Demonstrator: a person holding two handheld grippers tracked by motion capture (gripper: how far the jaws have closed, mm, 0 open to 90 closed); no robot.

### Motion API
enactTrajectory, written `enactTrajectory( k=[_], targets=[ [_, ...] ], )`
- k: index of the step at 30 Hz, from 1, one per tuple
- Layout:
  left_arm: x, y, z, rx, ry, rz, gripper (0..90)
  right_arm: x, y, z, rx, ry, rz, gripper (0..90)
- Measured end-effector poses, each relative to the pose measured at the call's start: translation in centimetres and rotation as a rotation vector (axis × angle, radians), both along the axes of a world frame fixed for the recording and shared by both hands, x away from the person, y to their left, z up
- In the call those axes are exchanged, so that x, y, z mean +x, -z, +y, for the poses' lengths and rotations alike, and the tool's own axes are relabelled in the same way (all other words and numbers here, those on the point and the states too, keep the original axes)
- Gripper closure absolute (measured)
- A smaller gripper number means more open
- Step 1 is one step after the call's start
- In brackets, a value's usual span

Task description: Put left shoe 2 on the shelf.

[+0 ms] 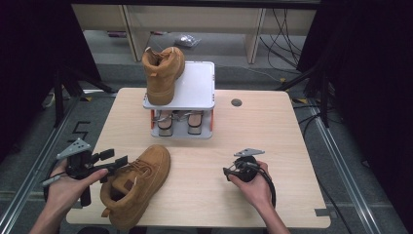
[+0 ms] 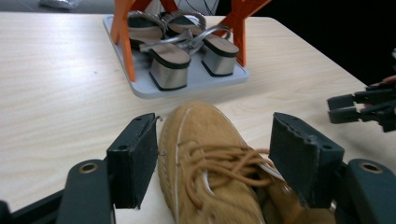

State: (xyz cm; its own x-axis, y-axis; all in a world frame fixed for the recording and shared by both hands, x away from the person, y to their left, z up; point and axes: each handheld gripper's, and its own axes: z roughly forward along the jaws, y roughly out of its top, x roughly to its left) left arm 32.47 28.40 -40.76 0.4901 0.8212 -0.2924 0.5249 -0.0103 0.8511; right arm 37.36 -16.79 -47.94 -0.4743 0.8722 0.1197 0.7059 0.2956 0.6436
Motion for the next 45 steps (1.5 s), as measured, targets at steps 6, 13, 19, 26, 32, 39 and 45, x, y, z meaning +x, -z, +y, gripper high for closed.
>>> enactTrajectory(
  k=[6,13,19,26,32,39,45],
  targets=[
    [-0.4,0.7,0.1,-0.022,0.018,0.04,35.8,-0.1,-0.1,0.3,0.009,-0.012,-0.003,48.1],
    [-1.0,0.9,0.5,-0.036,0.018,0.063,43.0,0.0,-0.5,0.6,0.0,-0.04,-0.015,48.7],
    [-1.4,1.0,0.8,-0.056,0.036,0.11,47.3,-0.2,-0.6,0.8,0.004,-0.04,-0.014,48.6],
    [-1.4,1.3,0.8,-0.014,0.056,0.162,46.4,-0.2,-0.5,0.8,0.003,-0.042,-0.009,48.5],
    [-1.8,1.6,0.7,0.027,0.041,0.227,53.4,-0.3,-0.3,0.8,0.023,-0.025,0.008,48.4],
    [-1.9,1.4,0.5,0.048,0.018,0.253,60.0,-0.3,-0.2,0.7,0.004,-0.036,0.002,48.4],
    [-2.0,1.4,0.4,0.056,-0.002,0.277,60.7,-0.2,0.0,0.5,0.01,-0.031,-0.007,48.3]
  ],
)
